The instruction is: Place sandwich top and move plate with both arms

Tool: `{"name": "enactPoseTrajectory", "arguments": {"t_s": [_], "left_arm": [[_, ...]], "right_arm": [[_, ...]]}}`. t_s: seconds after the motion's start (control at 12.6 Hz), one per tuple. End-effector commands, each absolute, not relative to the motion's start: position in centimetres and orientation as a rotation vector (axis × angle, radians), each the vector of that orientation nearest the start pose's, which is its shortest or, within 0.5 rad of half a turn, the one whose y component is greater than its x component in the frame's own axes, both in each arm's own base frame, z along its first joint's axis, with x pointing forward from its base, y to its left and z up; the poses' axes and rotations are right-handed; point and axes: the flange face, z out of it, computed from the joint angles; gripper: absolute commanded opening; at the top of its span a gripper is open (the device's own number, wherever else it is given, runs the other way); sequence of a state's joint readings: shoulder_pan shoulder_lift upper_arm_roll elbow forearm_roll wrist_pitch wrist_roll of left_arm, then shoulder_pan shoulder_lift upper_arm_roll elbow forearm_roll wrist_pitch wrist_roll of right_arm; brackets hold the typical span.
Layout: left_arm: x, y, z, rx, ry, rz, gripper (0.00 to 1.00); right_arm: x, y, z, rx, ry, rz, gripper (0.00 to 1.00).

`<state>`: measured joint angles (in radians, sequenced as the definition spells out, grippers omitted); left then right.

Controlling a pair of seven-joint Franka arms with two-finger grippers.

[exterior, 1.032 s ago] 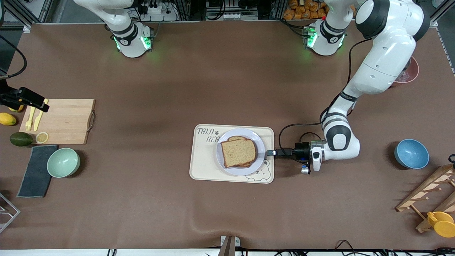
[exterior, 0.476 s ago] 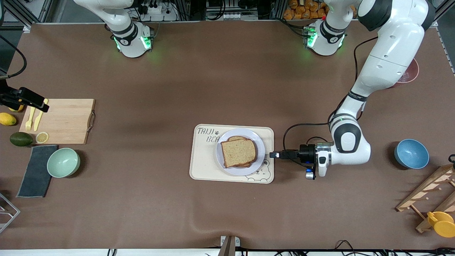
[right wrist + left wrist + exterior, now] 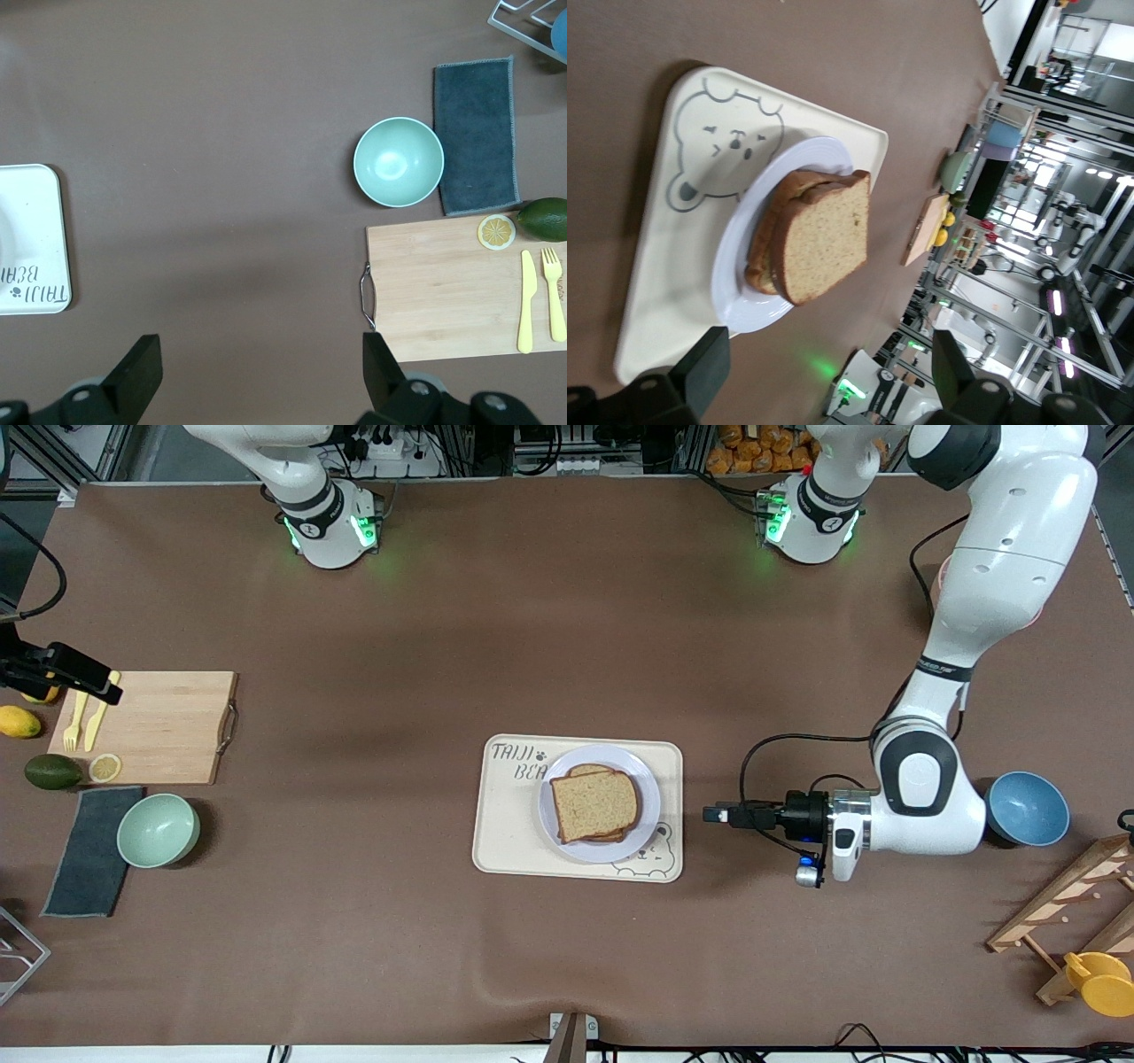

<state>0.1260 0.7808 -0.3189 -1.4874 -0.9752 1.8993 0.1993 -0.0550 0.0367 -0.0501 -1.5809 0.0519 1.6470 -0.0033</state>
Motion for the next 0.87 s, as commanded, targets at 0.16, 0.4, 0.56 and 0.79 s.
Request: {"name": "enactPoseTrajectory", "arguments": {"t_s": [0.16, 0.4, 0.56, 0.79], "left_arm": [[68.7, -13.5, 29.0, 2.231, 0.116, -0.394, 1.00], [68.3, -12.8, 31.4, 2.374, 0.036, -0.389, 1.00], [68.2, -11.9, 33.9, 2.491, -0.031, -0.346, 1.00], [67.5, -11.1, 38.0, 2.628, -0.103, -0.309, 1.00]], "right_arm": [[56.9, -5.7, 61.1, -3.078, 0.178, -0.067, 1.00], [56.9, -5.8, 61.1, -3.080, 0.173, -0.067, 1.00], [56.9, -5.7, 61.1, -3.080, 0.171, -0.064, 1.00], [56.9, -5.8, 61.1, -3.092, 0.168, -0.066, 1.00]]}}
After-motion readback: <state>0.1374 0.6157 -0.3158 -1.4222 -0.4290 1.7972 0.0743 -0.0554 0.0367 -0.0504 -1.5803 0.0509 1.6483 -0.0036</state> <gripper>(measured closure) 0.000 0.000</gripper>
